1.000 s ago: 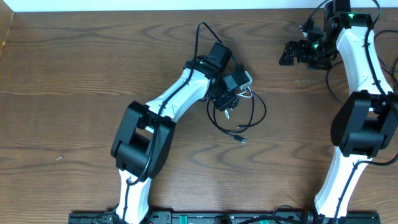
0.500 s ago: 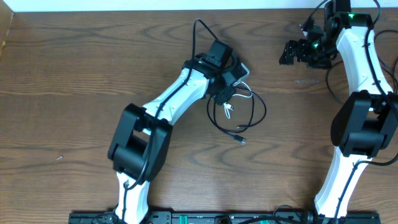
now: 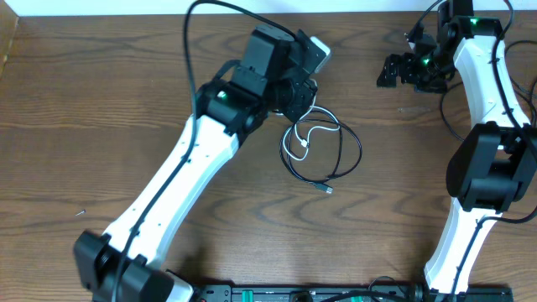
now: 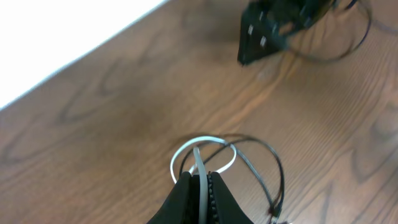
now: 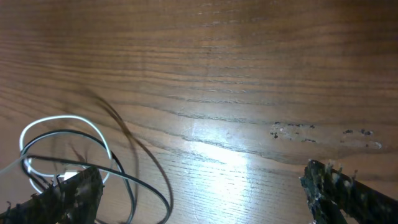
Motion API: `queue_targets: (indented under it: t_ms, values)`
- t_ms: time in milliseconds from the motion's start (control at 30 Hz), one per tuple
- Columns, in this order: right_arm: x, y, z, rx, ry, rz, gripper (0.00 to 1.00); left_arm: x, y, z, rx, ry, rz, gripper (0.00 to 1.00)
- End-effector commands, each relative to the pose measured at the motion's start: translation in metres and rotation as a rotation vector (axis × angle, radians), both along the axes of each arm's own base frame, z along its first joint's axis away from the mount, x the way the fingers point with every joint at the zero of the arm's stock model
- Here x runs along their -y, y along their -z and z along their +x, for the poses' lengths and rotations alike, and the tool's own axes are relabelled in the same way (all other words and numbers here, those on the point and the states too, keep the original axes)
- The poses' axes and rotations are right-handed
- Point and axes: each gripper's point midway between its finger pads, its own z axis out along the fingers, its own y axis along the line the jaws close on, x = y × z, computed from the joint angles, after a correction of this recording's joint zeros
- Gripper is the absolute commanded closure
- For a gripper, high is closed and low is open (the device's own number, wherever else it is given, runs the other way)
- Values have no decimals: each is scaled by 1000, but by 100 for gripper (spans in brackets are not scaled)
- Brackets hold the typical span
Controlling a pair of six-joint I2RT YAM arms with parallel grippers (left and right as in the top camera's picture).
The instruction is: Untangle cables
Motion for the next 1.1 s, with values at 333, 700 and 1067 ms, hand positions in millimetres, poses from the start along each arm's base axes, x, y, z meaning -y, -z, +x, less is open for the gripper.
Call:
queue_targets:
  t_ms: [333,700,1067]
  values:
    - [-14,-4,-1,0,-8,72,1,-34,-167,2,374,-178,-352,93]
    - [-73,-21,-7,69,-228,243,1,-85,-268,-1,566,-309,-684,92]
    - [-108,-21,-15,67,-311,244,1,-90,-282,-3,580,-320,-751,92]
